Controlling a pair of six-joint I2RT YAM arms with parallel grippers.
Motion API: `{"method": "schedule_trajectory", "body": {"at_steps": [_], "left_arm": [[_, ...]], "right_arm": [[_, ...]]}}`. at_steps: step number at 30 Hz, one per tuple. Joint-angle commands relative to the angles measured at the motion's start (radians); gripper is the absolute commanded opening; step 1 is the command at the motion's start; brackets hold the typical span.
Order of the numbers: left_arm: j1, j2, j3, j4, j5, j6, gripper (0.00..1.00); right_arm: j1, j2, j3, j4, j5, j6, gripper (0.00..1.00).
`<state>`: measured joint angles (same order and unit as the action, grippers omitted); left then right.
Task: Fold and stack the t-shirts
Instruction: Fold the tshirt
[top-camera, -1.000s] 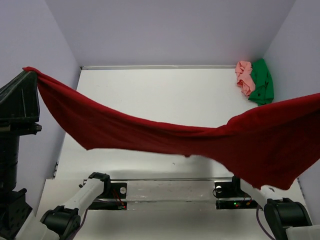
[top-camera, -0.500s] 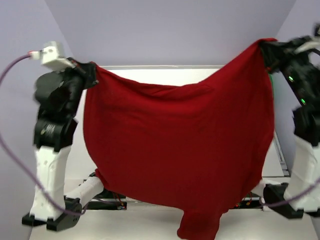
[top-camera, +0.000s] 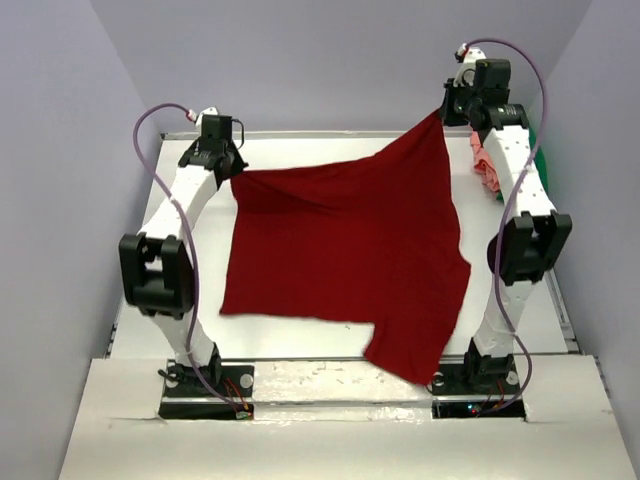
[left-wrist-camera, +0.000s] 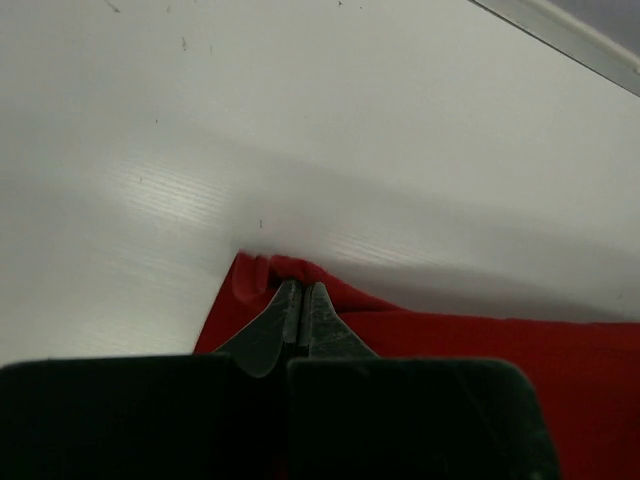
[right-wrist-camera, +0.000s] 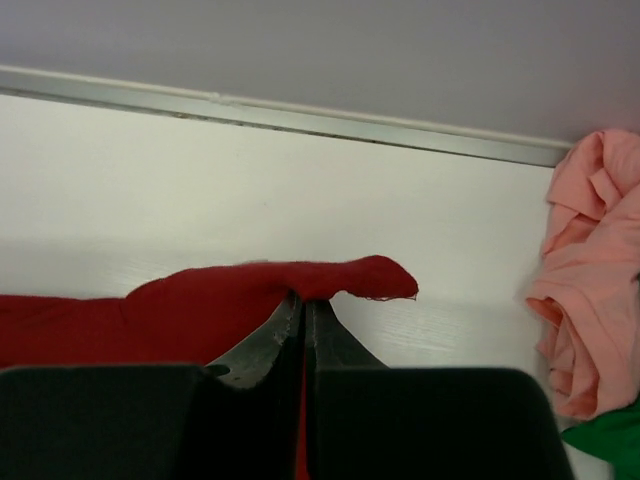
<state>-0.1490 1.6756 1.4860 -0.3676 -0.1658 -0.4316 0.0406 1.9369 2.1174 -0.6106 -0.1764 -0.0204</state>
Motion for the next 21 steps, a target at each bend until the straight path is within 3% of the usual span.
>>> {"method": "schedule_trajectory", "body": {"at_steps": [1,11,21], "left_arm": [[0.008,0.131,0.195,0.03,-0.017,-0.012,0.0],[0.026,0.443,0.569,-0.079,0.015,0.037,0.0],[0.046,0.506,0.612,-0.059,0.034,0.031,0.0]], "right_arm": [[-0.016,0.086,0.163,0.058,-0.004,-0.041,0.0],[-0.025,0.283,0.302,0.04,-0.029,-0.059,0.0],[-0.025,0.238,0.17,0.061,-0.035,-0.061,0.0]]}}
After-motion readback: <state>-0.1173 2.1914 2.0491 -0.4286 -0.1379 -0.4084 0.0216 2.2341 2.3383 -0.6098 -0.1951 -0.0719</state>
